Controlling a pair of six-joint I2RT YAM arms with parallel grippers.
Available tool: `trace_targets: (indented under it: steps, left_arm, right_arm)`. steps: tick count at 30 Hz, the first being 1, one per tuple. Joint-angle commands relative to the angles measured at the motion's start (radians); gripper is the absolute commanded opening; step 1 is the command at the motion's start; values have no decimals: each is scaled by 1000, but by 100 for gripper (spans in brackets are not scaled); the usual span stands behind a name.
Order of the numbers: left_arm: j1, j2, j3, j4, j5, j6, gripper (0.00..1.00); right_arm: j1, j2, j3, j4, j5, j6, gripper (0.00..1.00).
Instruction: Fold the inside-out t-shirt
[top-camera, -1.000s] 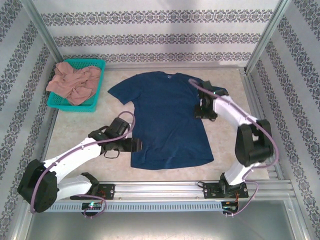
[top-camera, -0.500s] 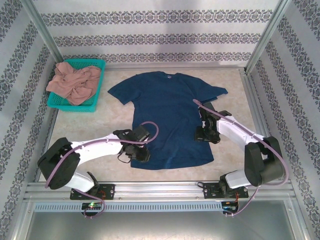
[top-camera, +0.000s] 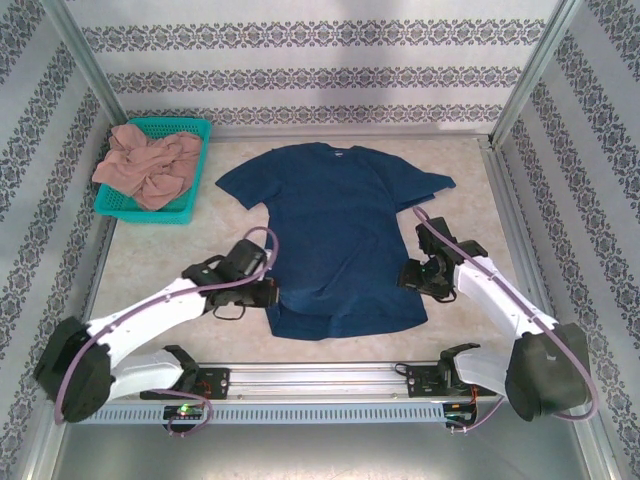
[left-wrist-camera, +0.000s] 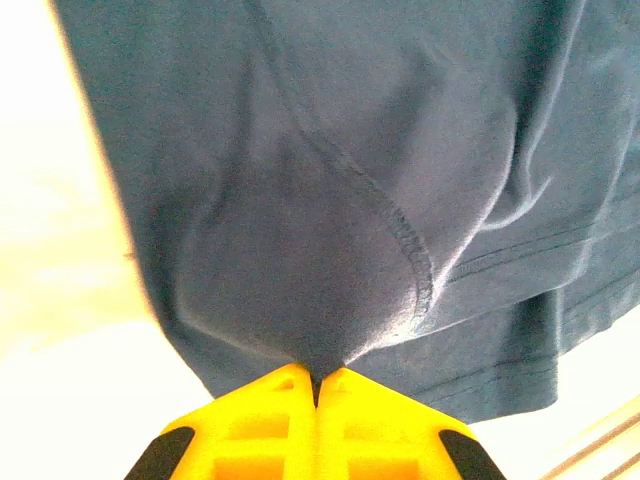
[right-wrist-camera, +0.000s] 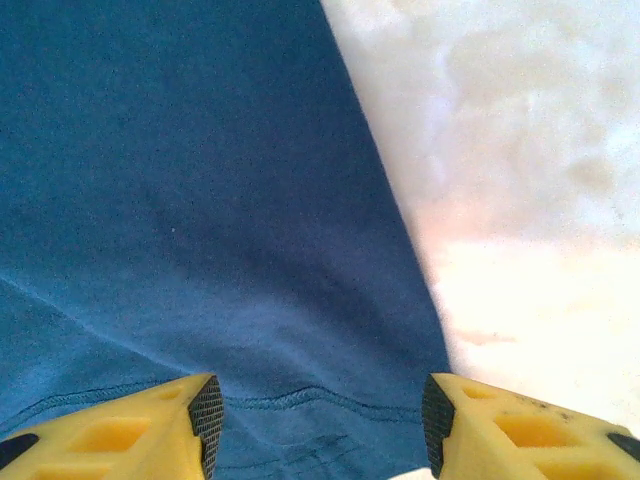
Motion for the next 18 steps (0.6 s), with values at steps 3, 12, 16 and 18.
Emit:
trace_targets:
  steps: [3,12,16,18]
  left_arm:
    - [80,-107,-60,-57,60,-47,0]
    - [127,-190,-51,-142,27,-44,0]
    - [141,-215,-55,-148,26,-45,0]
    - [141,-214,-55,-150,32,-45,0]
  right_arm:
    - [35,-14,-67,-19,-6,86,57]
    - [69,-18,-123,-15,5,131,57]
    - [89,-5,-137,-5,-5,140,56]
    - [102,-2,-132,-11,9,148,55]
